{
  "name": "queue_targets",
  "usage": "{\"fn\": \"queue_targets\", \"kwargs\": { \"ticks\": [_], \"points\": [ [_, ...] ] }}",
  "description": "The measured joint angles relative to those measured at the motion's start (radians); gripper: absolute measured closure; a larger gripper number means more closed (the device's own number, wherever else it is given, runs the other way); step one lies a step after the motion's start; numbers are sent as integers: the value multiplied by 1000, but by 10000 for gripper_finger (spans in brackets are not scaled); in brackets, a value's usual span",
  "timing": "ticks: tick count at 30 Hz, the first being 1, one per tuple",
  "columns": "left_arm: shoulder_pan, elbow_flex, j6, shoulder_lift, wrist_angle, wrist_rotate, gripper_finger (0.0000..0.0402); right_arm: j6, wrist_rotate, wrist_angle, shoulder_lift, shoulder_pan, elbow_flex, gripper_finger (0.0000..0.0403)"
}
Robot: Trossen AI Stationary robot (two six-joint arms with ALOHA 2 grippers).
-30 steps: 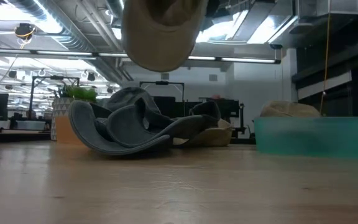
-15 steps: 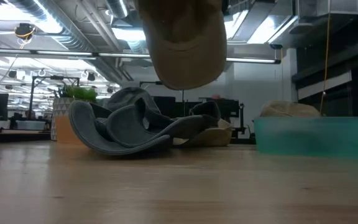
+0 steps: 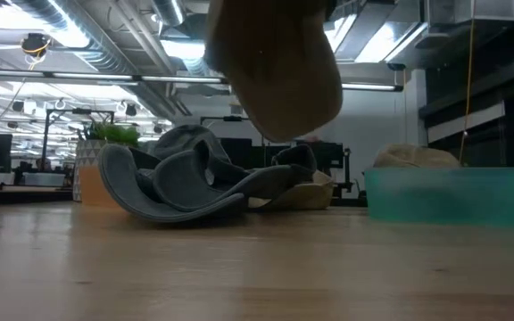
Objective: Pick & Place hat
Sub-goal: Put the brown cap into the blue bin
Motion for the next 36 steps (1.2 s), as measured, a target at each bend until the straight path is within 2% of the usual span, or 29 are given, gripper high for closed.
{"fn": "queue_targets", "kwargs": {
  "ticks": [4,6,10,19,21,25,29,36],
  "points": [
    [26,0,3,2,2,-141,259,-30,-5,14,0,11,0,397],
    [47,0,3,16,11,-180,239,-37,-7,22,0,17,0,397],
    [79,0,35,58,31,-172,202,-42,-11,29,0,28,0,396],
    [97,0,253,129,143,-199,136,-27,-35,44,0,35,0,396],
    [107,0,243,142,142,-195,128,-22,-37,51,0,35,0,396],
    [131,0,224,177,139,-121,119,-21,-68,76,0,38,0,396],
    [143,0,256,206,141,-131,118,-13,-113,89,0,38,0,396],
    [161,0,287,213,165,-191,121,7,-115,82,0,38,0,396]
  ]
}}
